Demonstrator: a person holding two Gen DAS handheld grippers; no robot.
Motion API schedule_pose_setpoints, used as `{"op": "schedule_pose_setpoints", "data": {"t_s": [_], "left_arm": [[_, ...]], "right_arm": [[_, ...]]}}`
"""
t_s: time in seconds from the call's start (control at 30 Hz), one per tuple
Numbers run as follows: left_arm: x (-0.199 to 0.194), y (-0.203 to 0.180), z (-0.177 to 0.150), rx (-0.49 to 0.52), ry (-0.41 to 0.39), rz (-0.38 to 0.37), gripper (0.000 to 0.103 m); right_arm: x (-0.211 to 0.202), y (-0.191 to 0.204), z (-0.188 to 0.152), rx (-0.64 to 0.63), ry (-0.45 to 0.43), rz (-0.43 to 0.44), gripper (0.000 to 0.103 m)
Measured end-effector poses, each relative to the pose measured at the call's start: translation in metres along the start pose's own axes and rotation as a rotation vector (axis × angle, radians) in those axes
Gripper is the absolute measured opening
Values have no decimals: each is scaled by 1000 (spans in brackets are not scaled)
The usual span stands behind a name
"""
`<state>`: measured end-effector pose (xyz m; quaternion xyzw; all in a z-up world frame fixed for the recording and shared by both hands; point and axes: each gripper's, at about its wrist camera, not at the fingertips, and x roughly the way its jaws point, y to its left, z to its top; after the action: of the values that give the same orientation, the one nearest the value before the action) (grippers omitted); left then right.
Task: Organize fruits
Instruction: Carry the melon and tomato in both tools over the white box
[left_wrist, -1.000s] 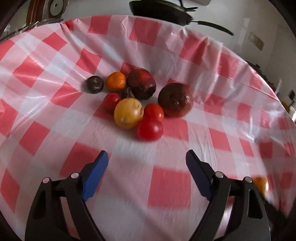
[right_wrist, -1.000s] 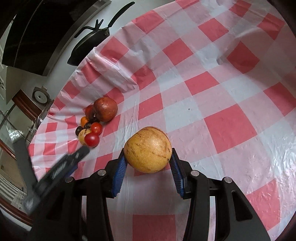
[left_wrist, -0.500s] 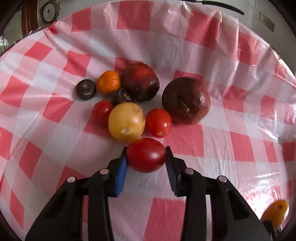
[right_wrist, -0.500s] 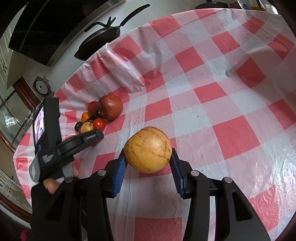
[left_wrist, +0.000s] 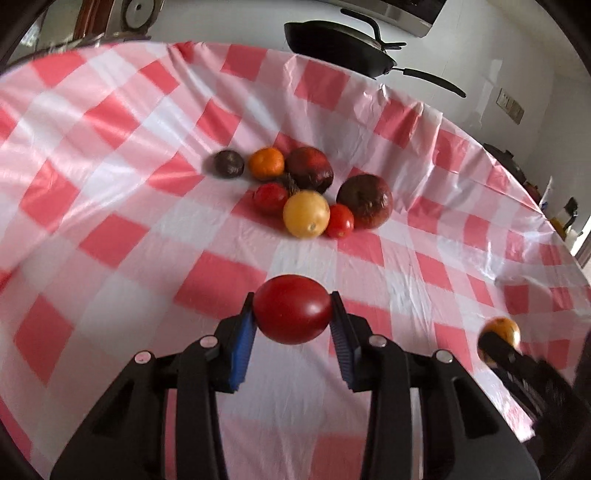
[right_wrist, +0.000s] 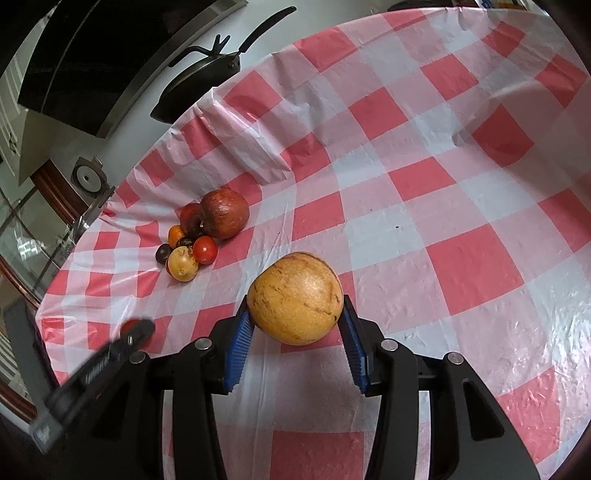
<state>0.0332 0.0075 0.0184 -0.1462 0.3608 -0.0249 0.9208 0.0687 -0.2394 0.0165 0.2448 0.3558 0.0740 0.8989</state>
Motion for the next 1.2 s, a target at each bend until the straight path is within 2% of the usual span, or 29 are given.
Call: {"op": "schedule_pose_setpoints", "data": {"t_s": [0.17, 0.37, 0.5, 0.73, 0.87, 0.93, 1.2], "left_arm": [[-12, 0, -12, 3, 13, -38, 39], [-25, -19, -18, 85, -25, -52, 39], [-33, -19, -20, 92, -37, -57, 39], [-56, 7, -31, 65, -72, -10, 39], [-77, 26, -36, 21, -95, -8, 39], [-86, 32, -44, 40, -108, 19, 39], [-126, 68, -62, 42, -101, 43, 39]], "right_arm": [[1, 2, -1, -11, 17, 14, 45], [3, 15, -8, -67, 52, 31, 45], [6, 18, -15, -48, 98, 68, 45], [-6, 43, -41, -107, 124, 101, 45], [-16, 64, -62, -165, 139, 135, 45], [-21, 75, -74, -194, 151, 156, 45], [-31, 101, -107, -215, 218, 238, 45]]}}
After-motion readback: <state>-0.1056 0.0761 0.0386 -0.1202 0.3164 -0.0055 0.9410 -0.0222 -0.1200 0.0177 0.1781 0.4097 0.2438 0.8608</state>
